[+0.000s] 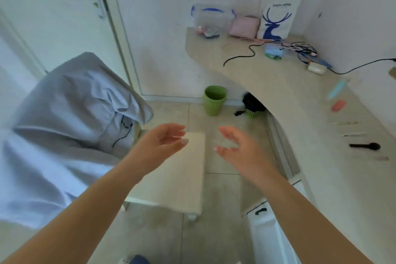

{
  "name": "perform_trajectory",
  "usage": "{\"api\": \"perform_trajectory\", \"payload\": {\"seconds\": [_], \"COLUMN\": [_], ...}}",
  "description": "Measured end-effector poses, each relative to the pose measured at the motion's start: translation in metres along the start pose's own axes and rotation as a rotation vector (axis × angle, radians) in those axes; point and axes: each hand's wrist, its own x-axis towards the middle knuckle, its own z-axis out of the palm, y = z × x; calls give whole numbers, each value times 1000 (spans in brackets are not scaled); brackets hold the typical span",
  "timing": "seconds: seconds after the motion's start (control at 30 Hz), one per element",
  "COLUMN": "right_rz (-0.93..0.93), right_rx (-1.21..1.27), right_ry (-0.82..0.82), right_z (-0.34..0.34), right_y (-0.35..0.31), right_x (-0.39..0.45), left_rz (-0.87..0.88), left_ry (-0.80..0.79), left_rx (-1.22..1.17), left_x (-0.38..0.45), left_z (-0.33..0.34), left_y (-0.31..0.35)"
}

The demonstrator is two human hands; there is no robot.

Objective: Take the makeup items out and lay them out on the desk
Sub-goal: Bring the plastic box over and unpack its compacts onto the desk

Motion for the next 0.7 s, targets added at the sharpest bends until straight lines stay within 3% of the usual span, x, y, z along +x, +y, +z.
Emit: {"api": "perform_trajectory", "payload": {"seconds": [0.2, 0.7], "right_rz": [-143, -369], "right_rx": [22, 74], "right_ry": [-220, -481], "right_z": [129, 447], "right_y": [-75, -281], "right_x": [34, 100], "left_rz": [-21, -28], "left_ry": [260, 607], "left_rx": [-97, -113], "left_x": [-60, -159], "left_z": [-130, -469], "left_y": [-25, -91]}}
